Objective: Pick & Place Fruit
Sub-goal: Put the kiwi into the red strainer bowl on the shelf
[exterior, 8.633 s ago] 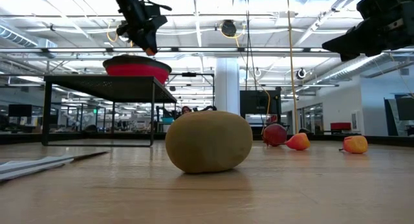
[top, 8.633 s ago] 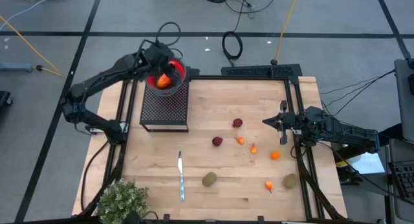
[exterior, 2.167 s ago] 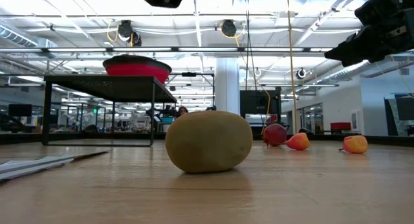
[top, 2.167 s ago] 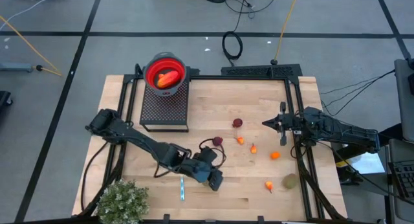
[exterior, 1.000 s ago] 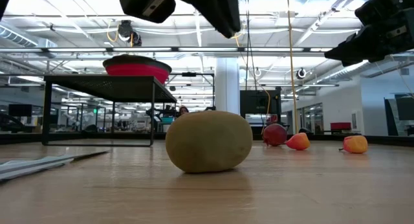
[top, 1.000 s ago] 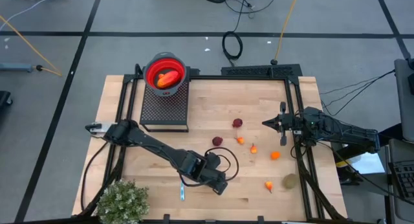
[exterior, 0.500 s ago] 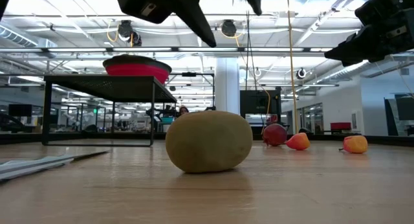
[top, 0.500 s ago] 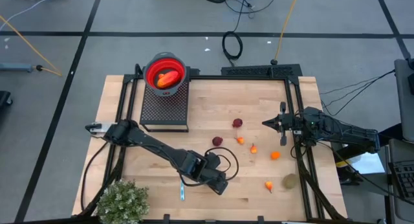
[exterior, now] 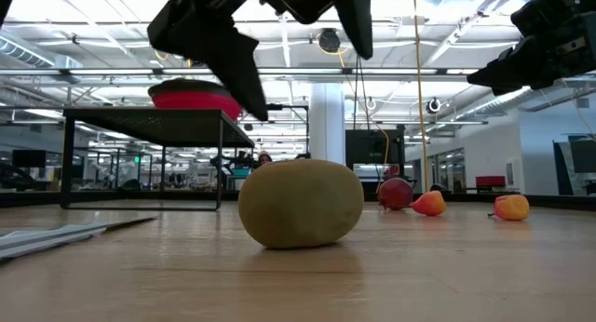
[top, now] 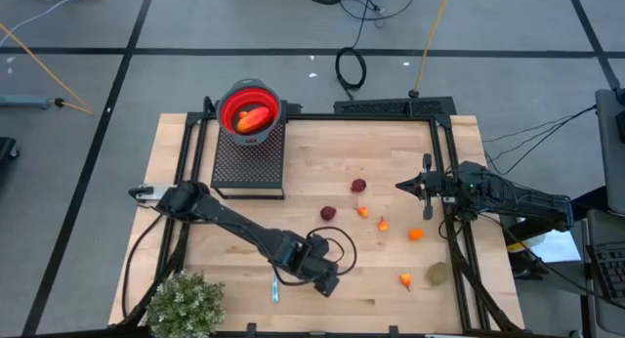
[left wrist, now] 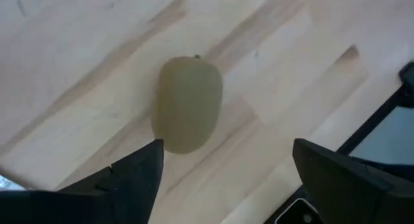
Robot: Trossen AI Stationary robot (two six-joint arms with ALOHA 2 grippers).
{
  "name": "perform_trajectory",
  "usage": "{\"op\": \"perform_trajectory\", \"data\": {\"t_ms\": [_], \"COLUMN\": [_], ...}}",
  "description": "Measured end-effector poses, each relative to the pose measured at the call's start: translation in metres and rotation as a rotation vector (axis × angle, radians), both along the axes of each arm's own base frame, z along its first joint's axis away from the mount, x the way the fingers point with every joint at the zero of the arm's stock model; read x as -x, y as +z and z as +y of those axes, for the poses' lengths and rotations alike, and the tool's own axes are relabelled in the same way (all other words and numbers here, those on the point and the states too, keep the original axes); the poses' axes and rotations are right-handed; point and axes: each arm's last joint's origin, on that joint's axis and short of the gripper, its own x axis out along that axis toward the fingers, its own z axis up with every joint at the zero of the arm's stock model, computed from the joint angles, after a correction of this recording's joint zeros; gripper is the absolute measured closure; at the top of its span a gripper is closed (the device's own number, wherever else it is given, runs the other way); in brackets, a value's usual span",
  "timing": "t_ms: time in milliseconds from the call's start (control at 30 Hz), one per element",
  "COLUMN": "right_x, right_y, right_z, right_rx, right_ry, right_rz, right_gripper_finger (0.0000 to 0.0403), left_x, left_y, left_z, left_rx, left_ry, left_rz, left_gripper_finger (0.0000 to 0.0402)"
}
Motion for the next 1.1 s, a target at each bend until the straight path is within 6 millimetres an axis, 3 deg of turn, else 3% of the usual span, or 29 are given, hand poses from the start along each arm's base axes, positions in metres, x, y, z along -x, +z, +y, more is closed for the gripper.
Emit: {"op": "perform_trajectory", "data": {"t_ms": [400, 900, 1100], "right_x": [0.0, 0.0, 0.0], "right_y": [0.0, 0.0, 0.0], "right_z": [0.0, 0.0, 0.0], "right_rx": [0.0, 0.0, 0.0], "right_ry": [0.0, 0.0, 0.0], "right_rz": [0.0, 0.0, 0.0], "right_gripper_finger": [0.0403, 0.0403, 0.0403], "left_x": [0.005, 0.004, -0.002], "left_y": [-0.025, -0.028, -0.048], "left_z": [0.003, 0.006, 0.006], "left_rx": [-0.015, -0.057, -0.064], "left_ry": [-0.006, -0.062, -0.099], "left_rz": [0.026, 0.016, 0.044], "left_gripper_finger": [0.0055, 0.0055, 0.0055]}}
